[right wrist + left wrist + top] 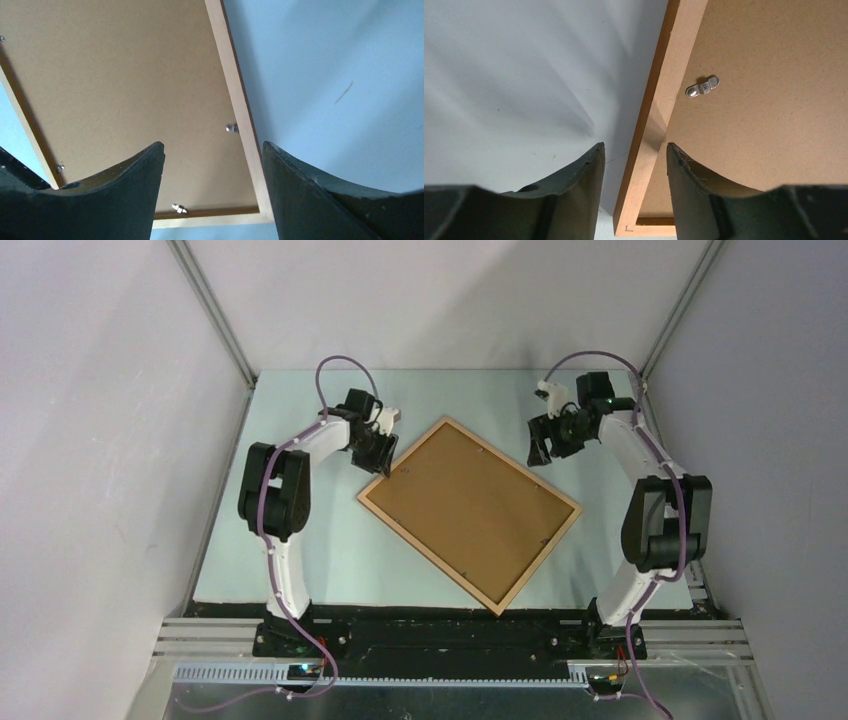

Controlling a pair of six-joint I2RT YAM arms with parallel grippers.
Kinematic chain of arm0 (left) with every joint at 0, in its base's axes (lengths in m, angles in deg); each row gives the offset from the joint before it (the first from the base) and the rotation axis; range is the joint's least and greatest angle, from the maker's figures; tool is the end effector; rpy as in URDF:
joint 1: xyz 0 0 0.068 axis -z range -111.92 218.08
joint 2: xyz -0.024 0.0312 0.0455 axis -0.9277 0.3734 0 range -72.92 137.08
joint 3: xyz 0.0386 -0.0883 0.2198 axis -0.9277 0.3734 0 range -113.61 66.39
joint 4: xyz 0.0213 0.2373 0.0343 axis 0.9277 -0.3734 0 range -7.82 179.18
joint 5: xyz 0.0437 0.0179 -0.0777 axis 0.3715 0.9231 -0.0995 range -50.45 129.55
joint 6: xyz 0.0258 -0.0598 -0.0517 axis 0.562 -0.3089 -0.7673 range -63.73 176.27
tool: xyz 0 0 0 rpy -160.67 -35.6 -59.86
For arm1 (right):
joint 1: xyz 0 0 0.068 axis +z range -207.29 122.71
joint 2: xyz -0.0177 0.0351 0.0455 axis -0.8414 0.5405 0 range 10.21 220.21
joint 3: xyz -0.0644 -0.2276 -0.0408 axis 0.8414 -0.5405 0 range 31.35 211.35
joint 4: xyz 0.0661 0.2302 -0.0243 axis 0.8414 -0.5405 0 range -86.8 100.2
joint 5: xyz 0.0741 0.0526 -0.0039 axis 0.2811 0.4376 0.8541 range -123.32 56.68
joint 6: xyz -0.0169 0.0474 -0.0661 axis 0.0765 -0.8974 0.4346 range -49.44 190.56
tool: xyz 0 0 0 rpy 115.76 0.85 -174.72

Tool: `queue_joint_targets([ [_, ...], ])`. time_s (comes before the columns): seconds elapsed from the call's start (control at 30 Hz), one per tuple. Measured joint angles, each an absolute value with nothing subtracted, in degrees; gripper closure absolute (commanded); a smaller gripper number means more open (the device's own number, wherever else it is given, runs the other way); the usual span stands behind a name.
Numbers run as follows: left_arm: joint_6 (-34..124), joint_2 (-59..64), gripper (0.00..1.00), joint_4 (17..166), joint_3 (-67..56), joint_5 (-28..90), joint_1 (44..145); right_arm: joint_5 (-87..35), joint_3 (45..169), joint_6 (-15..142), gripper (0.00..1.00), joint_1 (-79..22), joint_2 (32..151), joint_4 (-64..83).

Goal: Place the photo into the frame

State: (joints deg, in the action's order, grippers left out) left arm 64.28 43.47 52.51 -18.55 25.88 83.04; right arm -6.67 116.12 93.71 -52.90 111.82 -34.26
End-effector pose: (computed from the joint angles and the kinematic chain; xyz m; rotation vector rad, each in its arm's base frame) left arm 0.3795 -0.1191 0.1203 0.6109 2.6854 -0.3617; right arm 0.3600 0.0601 0.2099 -0.7524 2.4255 0.4868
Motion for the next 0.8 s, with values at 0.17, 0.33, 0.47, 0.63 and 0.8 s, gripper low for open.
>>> queue_joint_targets([
  [0.17, 63.8, 43.6, 0.58, 52.2, -18.8, 25.4, 83.4, -7.3, 108.8, 89.5, 0.23, -56.7, 107.0, -34.5],
  [0.33, 62.6, 44.0, 0.66, 51.8, -18.7, 24.3, 83.7, -8.1, 102.6, 86.5, 0.22, -61.1, 102.7, -34.9],
  [0.47, 61.8, 44.1, 0.78, 51.9, -18.4, 24.1, 83.6, -8.2, 97.8, 85.3, 0.21, -64.4, 99.4, -35.4],
  [0.63, 61.1, 43.8, 0.97, 52.7, -17.7, 23.3, 83.4, -8.3, 93.4, 84.7, 0.21, -67.7, 96.1, -36.2],
  [0.8, 60.0, 42.2, 1.00, 54.6, -15.0, 23.2, 83.4, -8.4, 90.8, 84.1, 0.21, -70.4, 94.8, -36.4],
])
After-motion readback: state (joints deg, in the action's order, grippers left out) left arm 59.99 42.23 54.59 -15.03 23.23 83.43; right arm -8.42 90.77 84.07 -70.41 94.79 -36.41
